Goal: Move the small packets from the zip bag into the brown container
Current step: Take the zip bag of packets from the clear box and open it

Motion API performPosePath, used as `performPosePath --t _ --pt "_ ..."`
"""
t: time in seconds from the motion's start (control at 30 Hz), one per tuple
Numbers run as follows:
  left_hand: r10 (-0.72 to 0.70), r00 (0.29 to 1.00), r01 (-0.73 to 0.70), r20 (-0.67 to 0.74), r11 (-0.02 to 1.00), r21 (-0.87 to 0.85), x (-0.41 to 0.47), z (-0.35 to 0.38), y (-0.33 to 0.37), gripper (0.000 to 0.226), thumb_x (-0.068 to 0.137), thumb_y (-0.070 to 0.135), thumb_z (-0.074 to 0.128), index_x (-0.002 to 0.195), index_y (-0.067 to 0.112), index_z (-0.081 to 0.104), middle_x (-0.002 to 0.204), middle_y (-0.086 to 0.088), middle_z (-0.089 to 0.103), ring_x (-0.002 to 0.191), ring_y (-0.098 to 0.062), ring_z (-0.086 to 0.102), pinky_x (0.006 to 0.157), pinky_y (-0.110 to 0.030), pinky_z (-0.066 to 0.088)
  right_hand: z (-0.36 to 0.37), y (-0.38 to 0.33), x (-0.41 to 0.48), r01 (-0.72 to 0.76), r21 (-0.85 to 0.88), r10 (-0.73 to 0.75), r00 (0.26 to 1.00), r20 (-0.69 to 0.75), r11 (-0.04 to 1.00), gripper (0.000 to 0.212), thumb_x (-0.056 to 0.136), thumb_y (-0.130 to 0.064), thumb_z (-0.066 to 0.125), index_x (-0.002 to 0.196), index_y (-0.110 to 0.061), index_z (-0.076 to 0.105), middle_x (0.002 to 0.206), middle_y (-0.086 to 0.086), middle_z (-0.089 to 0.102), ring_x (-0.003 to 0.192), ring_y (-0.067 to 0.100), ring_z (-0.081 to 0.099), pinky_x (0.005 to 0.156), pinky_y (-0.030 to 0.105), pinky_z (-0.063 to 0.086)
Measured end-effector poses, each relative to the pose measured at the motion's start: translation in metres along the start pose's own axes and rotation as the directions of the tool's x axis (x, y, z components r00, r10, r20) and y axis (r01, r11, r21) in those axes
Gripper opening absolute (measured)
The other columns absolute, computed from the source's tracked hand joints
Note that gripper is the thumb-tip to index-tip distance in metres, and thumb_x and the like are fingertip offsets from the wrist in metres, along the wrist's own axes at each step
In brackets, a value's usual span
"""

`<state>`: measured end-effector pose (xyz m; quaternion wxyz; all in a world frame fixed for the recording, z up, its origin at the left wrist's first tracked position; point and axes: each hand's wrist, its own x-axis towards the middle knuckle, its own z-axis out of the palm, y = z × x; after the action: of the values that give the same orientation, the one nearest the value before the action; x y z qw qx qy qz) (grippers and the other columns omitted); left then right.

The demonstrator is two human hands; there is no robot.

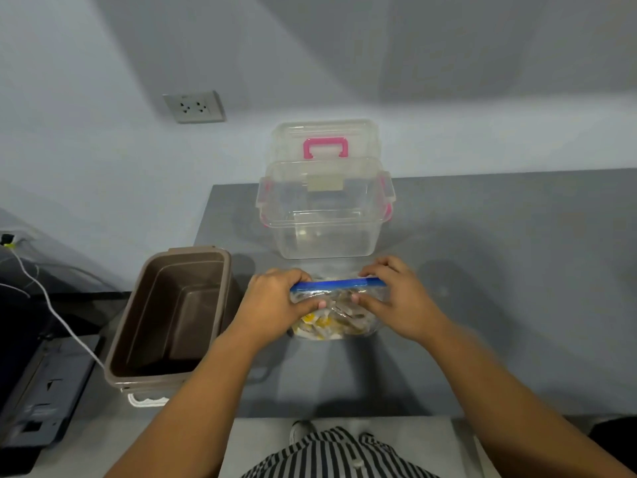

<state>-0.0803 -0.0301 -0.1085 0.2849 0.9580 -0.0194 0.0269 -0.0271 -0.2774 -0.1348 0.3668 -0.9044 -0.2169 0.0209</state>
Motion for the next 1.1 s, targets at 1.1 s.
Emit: performPosePath --t 1.1 --pt "0.238 0.965 -0.251 -0.114 0.961 -0.115 0.021 0.04 0.076 0.013 0.09 0.027 0.071 0.101 0.022 0.076 0.091 0.008 0.072 0.087 -0.009 0.059 0.081 -0.025 0.05 -0.013 -0.009 -0.025 -0.098 0.495 0.183 0.975 -0.126 0.863 0.019 0.096 -0.004 0.064 0.091 -0.022 0.068 0.081 -0.005 0.072 0.072 0.008 0.068 0.068 0.018 0.052"
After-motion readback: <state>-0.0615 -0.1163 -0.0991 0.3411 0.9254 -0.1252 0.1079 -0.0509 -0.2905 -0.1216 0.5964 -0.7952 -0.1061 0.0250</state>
